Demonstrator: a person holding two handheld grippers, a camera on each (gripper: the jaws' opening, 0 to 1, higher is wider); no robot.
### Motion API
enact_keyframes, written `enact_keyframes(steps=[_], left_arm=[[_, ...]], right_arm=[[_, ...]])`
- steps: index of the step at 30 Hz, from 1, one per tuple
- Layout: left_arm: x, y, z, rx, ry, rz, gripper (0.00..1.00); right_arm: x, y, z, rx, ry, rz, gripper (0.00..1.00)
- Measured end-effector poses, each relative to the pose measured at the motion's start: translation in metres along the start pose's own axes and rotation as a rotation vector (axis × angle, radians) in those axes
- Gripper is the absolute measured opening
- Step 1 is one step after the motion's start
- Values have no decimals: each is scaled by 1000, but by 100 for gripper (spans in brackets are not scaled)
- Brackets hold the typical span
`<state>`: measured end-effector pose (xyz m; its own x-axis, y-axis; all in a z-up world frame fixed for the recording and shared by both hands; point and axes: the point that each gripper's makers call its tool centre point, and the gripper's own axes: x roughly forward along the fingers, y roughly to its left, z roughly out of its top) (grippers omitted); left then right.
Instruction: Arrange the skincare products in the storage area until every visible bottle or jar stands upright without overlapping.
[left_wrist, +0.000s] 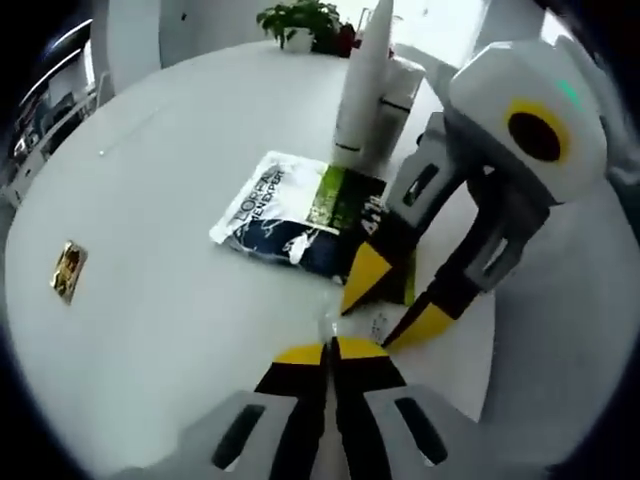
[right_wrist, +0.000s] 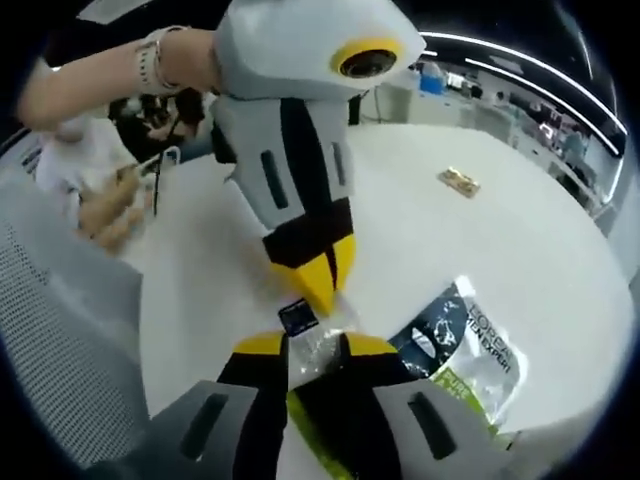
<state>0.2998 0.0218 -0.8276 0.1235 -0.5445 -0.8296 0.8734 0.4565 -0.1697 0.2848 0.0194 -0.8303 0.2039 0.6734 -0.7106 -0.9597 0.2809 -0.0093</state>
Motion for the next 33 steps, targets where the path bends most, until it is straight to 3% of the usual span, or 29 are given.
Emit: enact_keyframes(steps=[3,6,10,20,26,33], left_arm=[[0,7,0,-44,-12,16,3],[-2,14,4,-34,-36,67,5],[-7,18,6,-42,-63,101,1],[-20,22,4,-126,-152,132,0],[-25,7,-8,-158,-167,153,0],[-48,3,-6,-214,-236,212,0]], right_arm=[[0,1,0,-5,7,-6,21],[1,-1,0,-3,12,-11,21],[0,0,-2,2,17,-12,21],[1,1,-2,6,21,-12,21],[1,1,-2,3,24,-12,21],[1,1,-1,3,31,-10,21]])
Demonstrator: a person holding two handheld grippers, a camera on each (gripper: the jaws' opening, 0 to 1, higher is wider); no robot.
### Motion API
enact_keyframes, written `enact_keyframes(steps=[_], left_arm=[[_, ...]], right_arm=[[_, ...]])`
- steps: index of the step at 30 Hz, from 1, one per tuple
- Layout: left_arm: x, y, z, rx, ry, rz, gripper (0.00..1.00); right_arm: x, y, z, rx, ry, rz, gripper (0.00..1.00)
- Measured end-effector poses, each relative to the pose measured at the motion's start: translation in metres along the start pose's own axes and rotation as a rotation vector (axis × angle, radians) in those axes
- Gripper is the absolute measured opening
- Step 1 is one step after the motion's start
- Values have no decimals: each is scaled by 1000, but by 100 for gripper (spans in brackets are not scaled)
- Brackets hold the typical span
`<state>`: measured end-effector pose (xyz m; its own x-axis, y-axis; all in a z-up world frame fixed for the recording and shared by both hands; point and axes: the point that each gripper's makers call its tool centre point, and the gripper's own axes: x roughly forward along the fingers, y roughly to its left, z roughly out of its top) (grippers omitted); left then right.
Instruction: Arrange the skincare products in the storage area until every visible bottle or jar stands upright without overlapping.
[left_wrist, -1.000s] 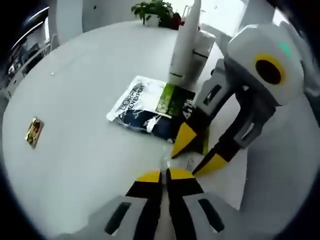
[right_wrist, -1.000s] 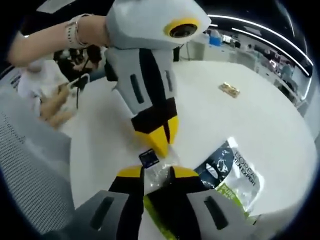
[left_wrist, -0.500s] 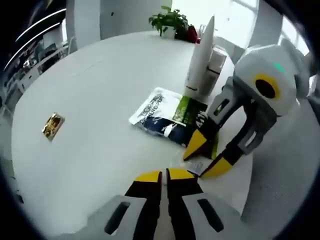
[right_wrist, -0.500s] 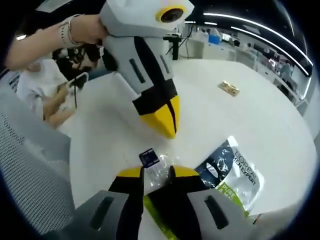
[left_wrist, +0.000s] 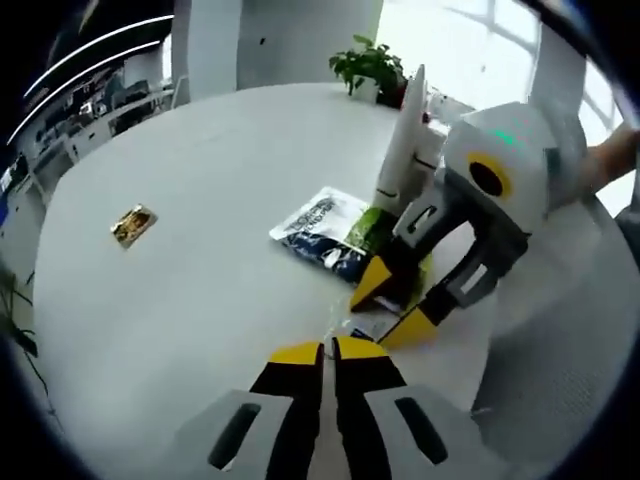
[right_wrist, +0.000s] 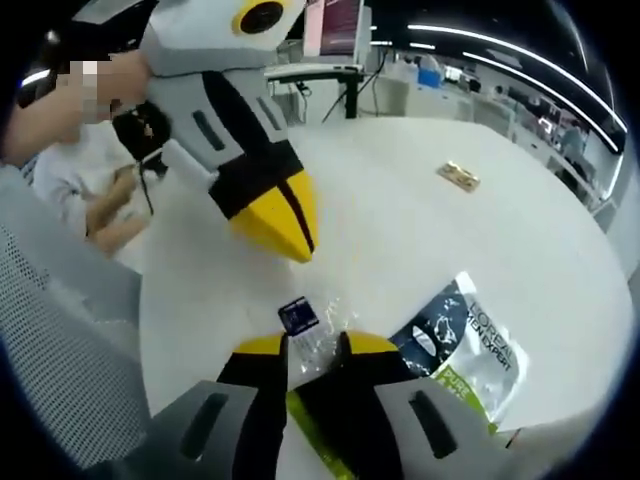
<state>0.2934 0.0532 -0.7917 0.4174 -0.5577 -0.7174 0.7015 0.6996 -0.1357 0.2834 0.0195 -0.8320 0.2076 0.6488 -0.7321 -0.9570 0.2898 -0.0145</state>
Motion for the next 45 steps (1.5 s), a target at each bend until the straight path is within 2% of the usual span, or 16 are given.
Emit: enact_keyframes(steps=[5,7,12,16,21,24,34,45], left_arm=[[-13,-4,-4,-4,-8,46,0],[-19,-5,-4,-37,-32,73,0],[-32,-16,-10,-56,-56,90,0],[-40,-18,-12,-85,-74,114,0],[-55,-22,-12,-140,-125,144,0],[-58,-21,-13,-163,-139,148,0],[-69,-20,-12,-181,-151,188,0],[-77,-31,2,-179,-187,190,0]], right_arm=[[0,1,0,-6,14,0,22],[0,1,0,-2,15,0,22],[0,1,1,-3,24,0,23],[1,0,1,1,29,0,23],[1,-1,1,9,37,1,24],[-1,-1,4,20,39,3,28],[-38,-4,36,8,-61,-18,27],[-93,9,50,58,-188,-38,27]])
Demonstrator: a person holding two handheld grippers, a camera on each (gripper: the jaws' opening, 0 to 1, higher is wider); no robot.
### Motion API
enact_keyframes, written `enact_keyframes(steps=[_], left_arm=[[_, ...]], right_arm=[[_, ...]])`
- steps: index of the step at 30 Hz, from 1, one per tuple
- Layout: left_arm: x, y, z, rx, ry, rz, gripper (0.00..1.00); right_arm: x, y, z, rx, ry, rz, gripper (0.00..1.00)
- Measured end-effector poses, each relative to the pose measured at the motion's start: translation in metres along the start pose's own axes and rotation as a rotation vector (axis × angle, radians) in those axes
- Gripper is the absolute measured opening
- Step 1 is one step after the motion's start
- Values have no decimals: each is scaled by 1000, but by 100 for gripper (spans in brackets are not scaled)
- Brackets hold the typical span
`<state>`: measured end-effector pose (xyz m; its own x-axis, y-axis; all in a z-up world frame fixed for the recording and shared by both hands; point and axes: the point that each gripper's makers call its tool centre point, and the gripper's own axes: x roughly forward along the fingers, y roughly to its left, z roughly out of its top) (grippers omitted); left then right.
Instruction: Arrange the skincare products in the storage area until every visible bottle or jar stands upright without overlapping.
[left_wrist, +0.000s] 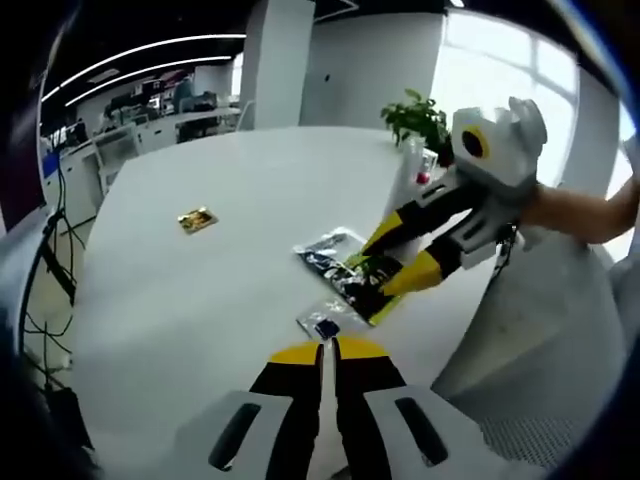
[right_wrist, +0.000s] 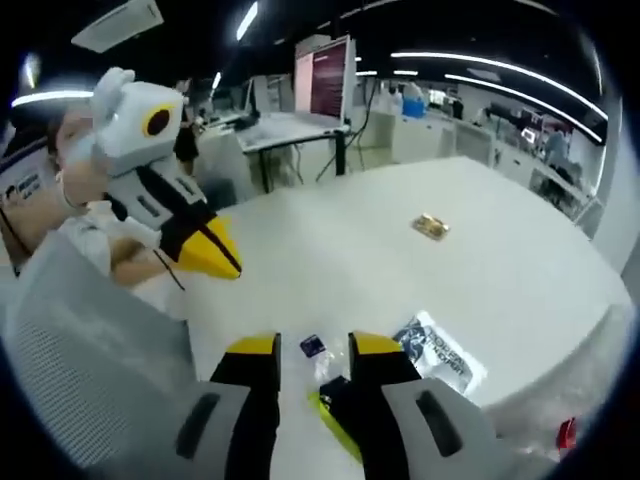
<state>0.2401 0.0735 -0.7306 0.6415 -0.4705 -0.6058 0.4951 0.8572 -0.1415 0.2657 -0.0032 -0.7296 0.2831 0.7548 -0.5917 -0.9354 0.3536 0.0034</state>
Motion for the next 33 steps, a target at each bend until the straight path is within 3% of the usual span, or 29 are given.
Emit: enact_keyframes(steps=[8,20,27,33], left_arm=[[-6,-6,5,35,-8,24,0],[-13,-14,16,45,-47,45,5],[-18,-16,20,64,-58,61,16],[-21,-19,24,92,-88,68,34]], right_arm=[[-35,-3,1,19,-43,-68,36],[-89,-21,-3,-3,-71,-243,54],[-106,-29,-10,27,-80,-300,67],[-121,-41,-23,72,-66,-362,80]])
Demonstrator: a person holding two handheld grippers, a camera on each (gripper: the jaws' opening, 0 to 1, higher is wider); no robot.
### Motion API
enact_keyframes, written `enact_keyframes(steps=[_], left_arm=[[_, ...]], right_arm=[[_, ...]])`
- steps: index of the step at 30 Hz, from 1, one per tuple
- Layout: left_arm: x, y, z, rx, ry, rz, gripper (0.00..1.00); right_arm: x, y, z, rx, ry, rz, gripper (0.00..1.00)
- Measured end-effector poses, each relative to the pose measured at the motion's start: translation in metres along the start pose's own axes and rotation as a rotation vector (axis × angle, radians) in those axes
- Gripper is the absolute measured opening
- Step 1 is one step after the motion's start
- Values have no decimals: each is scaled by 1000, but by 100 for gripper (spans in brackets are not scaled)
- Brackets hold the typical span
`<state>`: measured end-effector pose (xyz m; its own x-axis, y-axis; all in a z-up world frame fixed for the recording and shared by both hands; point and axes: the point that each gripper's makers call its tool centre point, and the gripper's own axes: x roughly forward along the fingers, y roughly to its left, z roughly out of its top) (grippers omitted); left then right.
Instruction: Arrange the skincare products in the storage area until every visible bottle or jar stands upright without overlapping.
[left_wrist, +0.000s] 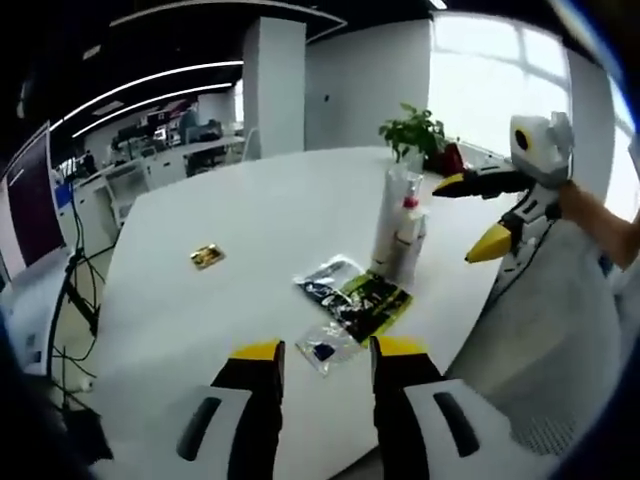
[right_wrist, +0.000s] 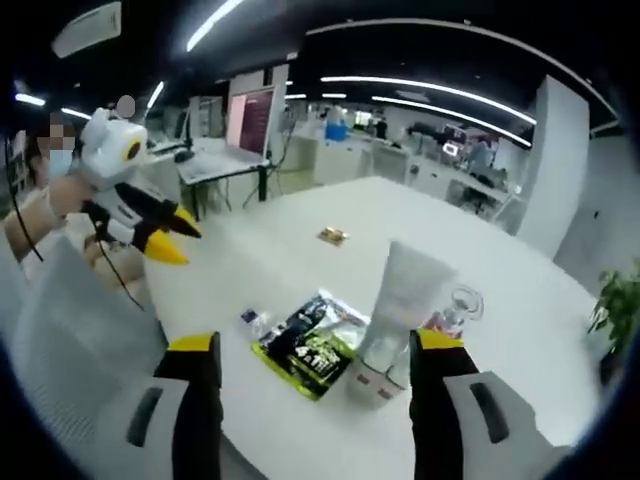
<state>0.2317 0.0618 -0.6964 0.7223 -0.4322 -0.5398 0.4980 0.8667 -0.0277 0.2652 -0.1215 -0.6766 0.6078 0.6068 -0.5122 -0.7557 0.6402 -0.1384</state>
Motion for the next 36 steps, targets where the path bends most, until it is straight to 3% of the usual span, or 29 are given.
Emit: enact_keyframes(steps=[8,11,16,20,36], left_arm=[[-2,-2,7,28,-32,8,50],[-2,-1,7,26,-32,14,60],[-1,-2,7,18,-38,18,67],[1,-3,6,6,-42,22,81],[3,-4,3,-17,-43,16,95]], right_arm=[[-12,-26,-11,43,21,-102,89],[-15,-30,-16,68,42,-116,93],[-15,-31,-23,89,62,-124,96],[-13,-30,-26,89,71,-119,98],[-9,-23,-38,34,121,-116,99]])
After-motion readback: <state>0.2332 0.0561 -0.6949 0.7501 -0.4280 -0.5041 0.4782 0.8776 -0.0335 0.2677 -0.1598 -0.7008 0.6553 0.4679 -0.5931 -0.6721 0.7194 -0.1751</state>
